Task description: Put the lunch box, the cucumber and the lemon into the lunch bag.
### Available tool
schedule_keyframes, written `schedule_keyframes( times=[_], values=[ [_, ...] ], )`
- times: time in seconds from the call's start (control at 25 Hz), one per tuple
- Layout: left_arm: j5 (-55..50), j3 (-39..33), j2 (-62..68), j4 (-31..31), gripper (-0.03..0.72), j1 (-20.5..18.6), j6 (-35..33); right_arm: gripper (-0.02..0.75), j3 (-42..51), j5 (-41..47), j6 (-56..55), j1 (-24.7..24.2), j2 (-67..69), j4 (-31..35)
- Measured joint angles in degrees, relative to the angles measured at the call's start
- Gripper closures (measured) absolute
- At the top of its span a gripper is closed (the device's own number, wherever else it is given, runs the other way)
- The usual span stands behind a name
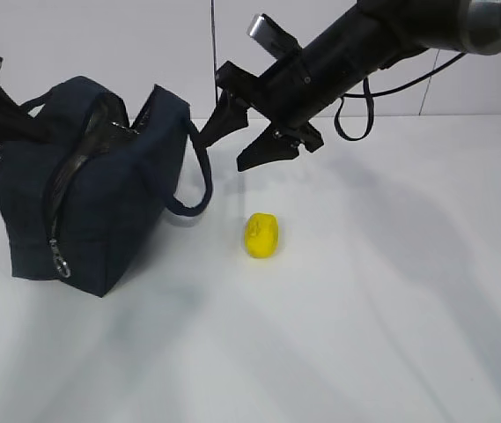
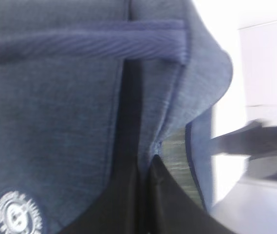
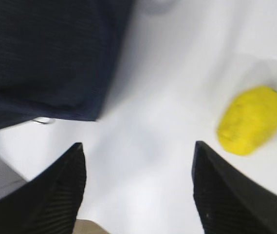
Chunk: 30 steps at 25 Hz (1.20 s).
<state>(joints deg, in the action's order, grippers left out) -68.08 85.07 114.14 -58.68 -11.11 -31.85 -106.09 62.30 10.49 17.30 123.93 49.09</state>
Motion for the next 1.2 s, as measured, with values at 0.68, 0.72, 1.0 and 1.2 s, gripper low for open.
schedule_keyframes(
  times=[0.68,0.72,1.0,1.2],
  values=[
    [0.0,0.0,0.0,5.7,0.696,0.0,1.6,0.230,-4.3,2.7,-15.2,2.2,-0.4,-26.6],
    [0.0,0.0,0.0,5.4,0.696,0.0,1.6,0.230,-4.3,2.4,-16.1,2.2,-0.4,-27.3],
    [0.0,0.0,0.0,4.8,0.696,0.0,1.6,0.230,-4.3,0.1,-20.0,3.6,3.4,-28.3],
    [0.0,0.0,0.0,4.8,0.696,0.0,1.6,0.230,-4.3,0.0,-21.9,4.7,4.2,-29.8]
  ],
)
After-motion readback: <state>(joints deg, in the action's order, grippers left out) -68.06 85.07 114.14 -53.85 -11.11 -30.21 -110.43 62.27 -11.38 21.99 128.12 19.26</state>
